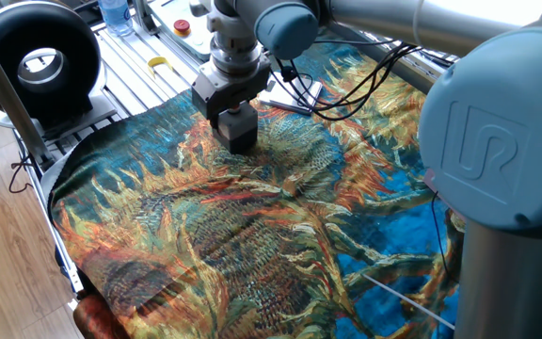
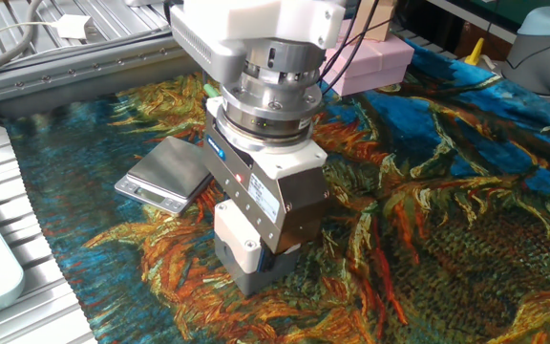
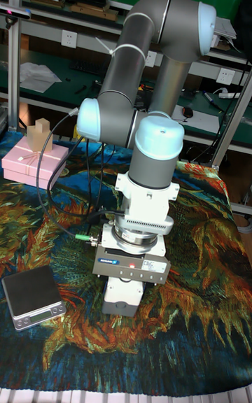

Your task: Remove the object from the scale

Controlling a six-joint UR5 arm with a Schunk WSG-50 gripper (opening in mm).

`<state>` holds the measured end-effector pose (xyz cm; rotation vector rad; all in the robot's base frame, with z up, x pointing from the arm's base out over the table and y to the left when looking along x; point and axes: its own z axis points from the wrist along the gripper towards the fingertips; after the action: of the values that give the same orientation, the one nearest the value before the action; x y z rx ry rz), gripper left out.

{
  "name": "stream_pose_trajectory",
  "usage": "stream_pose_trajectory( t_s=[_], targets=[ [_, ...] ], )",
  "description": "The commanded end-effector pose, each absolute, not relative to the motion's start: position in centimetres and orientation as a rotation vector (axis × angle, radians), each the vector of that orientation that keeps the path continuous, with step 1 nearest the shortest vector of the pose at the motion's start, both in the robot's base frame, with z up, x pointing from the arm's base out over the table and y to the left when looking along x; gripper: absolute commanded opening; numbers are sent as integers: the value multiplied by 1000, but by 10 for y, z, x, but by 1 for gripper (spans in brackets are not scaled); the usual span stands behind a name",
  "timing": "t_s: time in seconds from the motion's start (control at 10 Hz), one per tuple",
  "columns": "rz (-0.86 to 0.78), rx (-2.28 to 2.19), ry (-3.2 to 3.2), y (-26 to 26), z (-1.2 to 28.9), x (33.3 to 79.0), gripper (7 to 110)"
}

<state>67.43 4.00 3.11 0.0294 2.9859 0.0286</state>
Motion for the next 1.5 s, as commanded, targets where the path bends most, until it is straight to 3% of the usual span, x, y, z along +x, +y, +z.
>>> stream_pose_trajectory(
  t_s=[0.0,0.2,0.3,0.7,1.1,1.2,1.4],
  targets=[
    [70,3,2972,45,31,678,88],
    [102,-8,2964,51,32,679,88],
    [88,-14,2966,49,32,679,110],
    [-35,-56,2978,29,46,680,110],
    [-5,-61,2990,31,78,684,110],
    [1,-62,2993,31,85,684,88],
    [15,-68,3006,29,97,685,88]
  ],
)
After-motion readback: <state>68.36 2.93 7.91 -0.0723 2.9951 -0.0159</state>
